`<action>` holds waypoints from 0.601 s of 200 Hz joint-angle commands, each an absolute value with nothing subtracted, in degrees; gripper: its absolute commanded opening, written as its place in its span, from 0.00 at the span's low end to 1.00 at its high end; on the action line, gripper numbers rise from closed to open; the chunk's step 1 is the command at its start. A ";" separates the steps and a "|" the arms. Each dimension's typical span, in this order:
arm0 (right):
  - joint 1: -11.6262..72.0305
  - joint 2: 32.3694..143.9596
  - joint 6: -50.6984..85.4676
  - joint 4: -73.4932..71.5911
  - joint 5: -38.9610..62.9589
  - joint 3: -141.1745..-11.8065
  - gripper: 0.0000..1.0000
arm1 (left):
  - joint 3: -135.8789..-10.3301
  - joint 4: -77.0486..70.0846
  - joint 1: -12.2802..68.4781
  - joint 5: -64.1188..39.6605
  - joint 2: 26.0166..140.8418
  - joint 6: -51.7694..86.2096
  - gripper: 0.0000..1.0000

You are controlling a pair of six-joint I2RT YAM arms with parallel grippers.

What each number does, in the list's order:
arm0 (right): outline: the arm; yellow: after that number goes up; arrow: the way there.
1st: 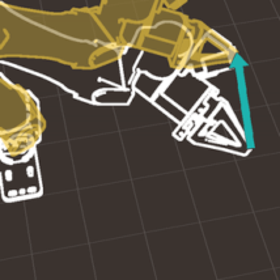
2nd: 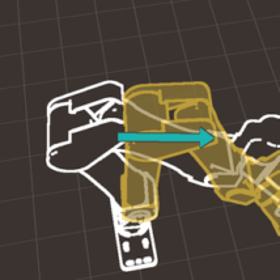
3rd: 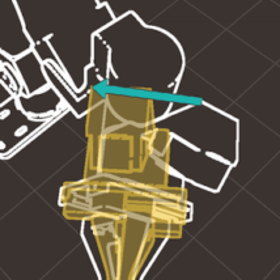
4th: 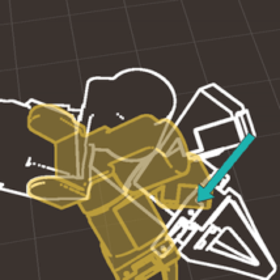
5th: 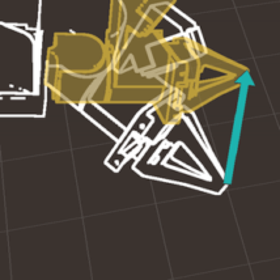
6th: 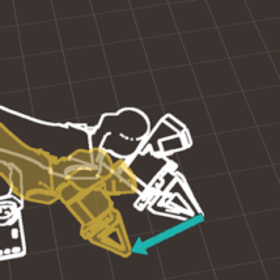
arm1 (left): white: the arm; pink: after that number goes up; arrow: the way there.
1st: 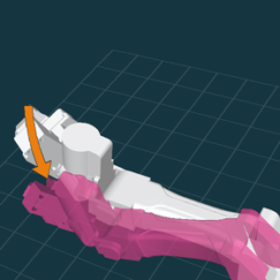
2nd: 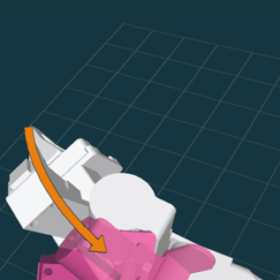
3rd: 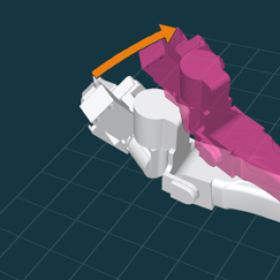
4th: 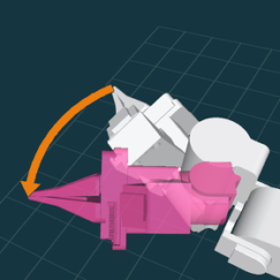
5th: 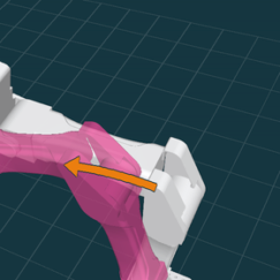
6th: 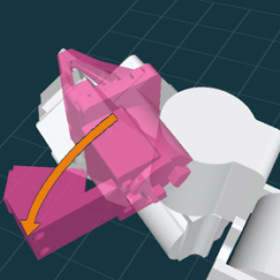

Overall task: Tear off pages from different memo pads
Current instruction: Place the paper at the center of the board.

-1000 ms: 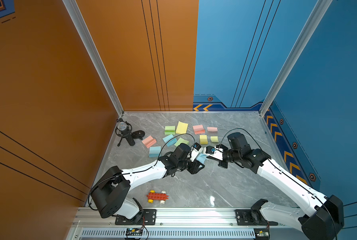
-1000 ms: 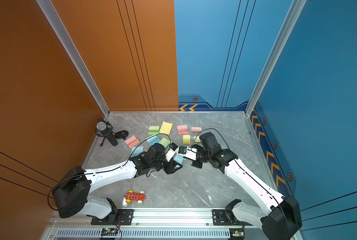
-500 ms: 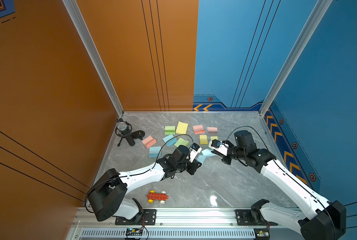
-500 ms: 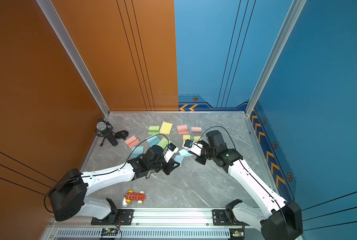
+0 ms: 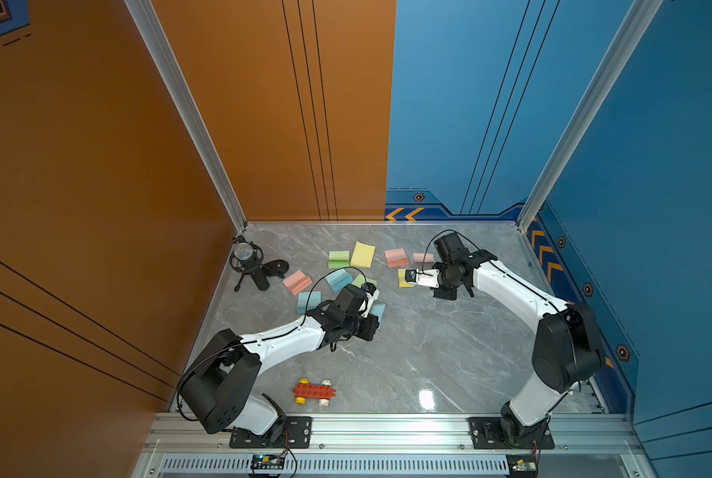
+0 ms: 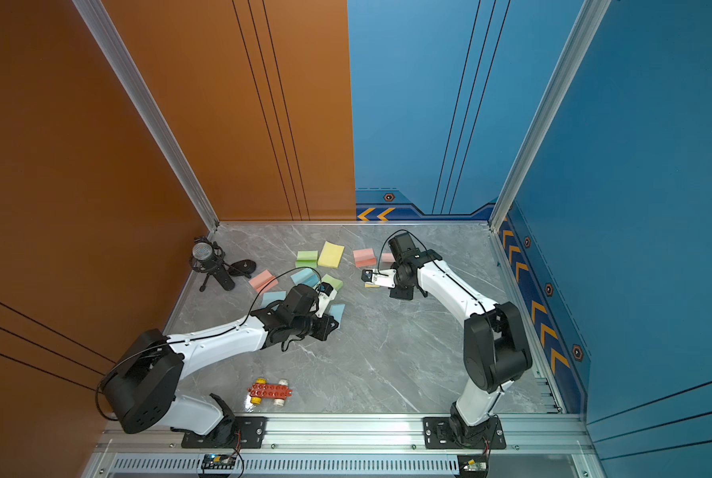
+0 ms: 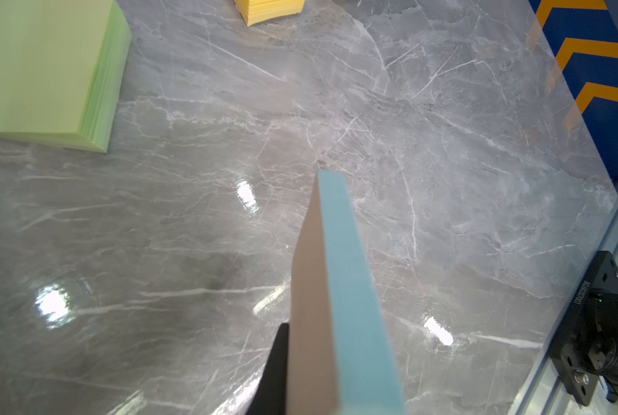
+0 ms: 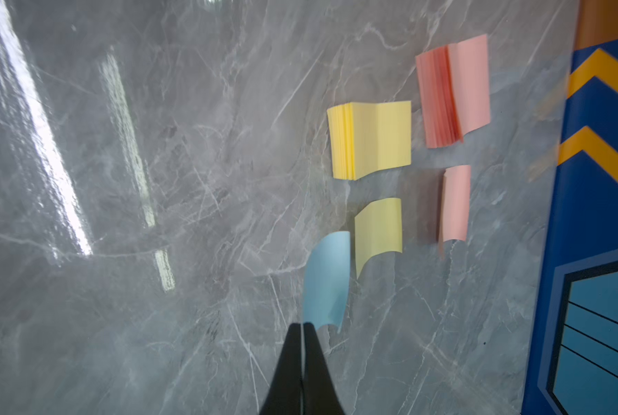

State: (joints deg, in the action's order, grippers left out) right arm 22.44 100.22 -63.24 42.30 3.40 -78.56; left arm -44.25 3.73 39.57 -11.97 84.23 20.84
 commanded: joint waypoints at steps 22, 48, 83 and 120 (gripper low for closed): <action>22.06 107.89 -69.05 54.06 -2.28 -88.13 0.00 | -43.86 5.38 39.21 -11.34 84.62 19.89 0.00; 22.24 111.43 -70.38 56.07 -2.58 -90.66 0.00 | -44.65 5.41 39.11 -12.72 86.41 20.03 0.00; 22.15 114.03 -71.49 56.91 -0.31 -92.21 0.00 | -44.87 5.37 39.11 -13.20 86.78 20.13 0.00; 22.15 116.47 -72.05 56.95 1.48 -93.74 0.00 | -44.80 5.39 39.02 -12.83 86.75 20.04 0.00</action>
